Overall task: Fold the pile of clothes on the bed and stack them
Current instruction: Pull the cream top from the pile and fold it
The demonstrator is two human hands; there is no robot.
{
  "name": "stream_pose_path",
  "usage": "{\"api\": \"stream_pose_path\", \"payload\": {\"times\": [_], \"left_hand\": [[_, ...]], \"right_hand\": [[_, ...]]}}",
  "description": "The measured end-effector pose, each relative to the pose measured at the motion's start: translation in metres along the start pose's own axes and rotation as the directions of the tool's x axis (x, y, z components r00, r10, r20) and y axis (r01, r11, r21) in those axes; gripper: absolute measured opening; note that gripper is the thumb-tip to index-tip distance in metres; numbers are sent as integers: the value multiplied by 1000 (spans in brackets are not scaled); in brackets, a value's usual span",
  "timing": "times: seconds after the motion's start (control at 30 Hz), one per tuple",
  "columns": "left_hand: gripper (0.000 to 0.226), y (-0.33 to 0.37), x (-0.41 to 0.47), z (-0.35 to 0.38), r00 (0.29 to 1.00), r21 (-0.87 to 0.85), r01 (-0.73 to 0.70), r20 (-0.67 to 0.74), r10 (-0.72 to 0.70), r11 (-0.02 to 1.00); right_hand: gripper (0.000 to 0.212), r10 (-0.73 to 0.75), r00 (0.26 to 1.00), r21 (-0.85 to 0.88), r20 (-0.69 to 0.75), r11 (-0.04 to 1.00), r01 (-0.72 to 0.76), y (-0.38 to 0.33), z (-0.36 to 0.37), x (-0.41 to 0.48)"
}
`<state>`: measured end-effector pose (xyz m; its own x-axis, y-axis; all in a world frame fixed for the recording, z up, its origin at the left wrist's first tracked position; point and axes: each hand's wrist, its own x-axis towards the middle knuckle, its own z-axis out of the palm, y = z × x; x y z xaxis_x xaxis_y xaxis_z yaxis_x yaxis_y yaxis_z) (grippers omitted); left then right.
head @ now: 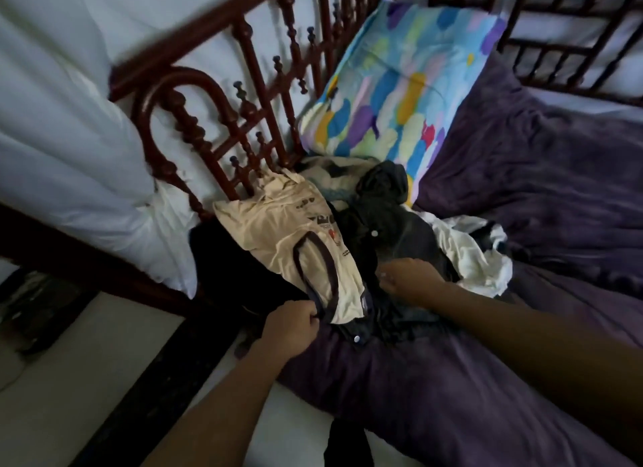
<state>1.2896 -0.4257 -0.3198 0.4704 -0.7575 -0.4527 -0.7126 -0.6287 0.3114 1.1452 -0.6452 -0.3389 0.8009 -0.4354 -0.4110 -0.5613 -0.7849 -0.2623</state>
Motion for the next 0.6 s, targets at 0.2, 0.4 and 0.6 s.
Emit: {"api": "stream_pose_path", "payload": {"times": [0.2, 0.4, 0.6], "left_hand": [[21, -21, 77, 41, 973, 55, -168, 168, 157, 984], [66, -32, 173, 34, 892, 314, -441, 48, 450, 841], [18, -45, 195, 29, 805, 396, -575, 118, 582, 716]], "right_hand": [[22, 279, 937, 143, 209, 939, -311, 3, 56, 29], [33, 569, 519, 641, 638, -18, -768, -21, 116, 51], [39, 522, 409, 646, 749, -436, -626, -54, 153, 68]]}}
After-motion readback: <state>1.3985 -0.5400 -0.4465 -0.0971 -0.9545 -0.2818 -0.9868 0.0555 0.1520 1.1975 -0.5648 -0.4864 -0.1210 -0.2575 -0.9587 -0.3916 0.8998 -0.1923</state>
